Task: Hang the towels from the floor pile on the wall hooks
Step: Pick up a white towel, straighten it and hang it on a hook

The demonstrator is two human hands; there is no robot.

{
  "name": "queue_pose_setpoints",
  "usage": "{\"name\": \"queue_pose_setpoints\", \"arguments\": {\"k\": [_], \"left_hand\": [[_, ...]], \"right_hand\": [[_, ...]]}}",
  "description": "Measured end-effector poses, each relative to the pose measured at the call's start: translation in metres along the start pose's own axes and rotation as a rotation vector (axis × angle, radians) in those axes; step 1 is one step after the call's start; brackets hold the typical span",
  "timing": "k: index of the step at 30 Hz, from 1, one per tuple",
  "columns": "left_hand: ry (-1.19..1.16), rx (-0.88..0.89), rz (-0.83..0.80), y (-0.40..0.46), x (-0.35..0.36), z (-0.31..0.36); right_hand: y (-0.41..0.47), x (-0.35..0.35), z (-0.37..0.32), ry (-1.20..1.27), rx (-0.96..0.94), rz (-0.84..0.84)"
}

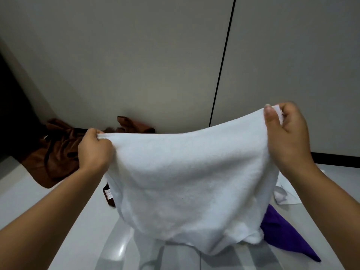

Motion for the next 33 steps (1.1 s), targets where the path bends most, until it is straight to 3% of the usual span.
{"name": "queue_pose_setpoints", "arguments": {"k": [5, 10, 13, 18, 24, 33], "left_hand": [[0.172, -0.001, -0.292, -0.005, 0.031, -0.025], [-0.126, 0.272, -0.625, -0.047, 0.042, 0.041], [-0.323, 0.449, -0.843, -0.087, 0.039, 0.093], [-0.535, 0.455, -1.04, -0.119, 0.043, 0.121], [-0.525, 0.516, -0.916, -0.126, 0.032, 0.129], [-0.536, 0.637, -0.491, -0.108, 0.005, 0.138]], "right_hand": [[-0.011, 0.025, -0.025, 0.062, -0.079, -0.226], [-0.023, 0.053, -0.034, 0.098, -0.091, -0.443], [-0.028, 0.06, -0.034, 0.134, -0.078, -0.488], [-0.027, 0.056, -0.034, 0.264, 0.012, -0.475], [-0.034, 0.057, -0.029, 0.364, 0.117, -0.469], [-0.051, 0.065, -0.001, 0.435, 0.285, -0.484]]}}
Point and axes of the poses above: each hand's wrist, its own y-axis towards the middle knuckle, its own x-axis out of the palm, z = x × y, the point moved 5 cm from there along y, towards the middle knuckle, and after that the axes turned 13 degrees about y, right-handed, at the moved point
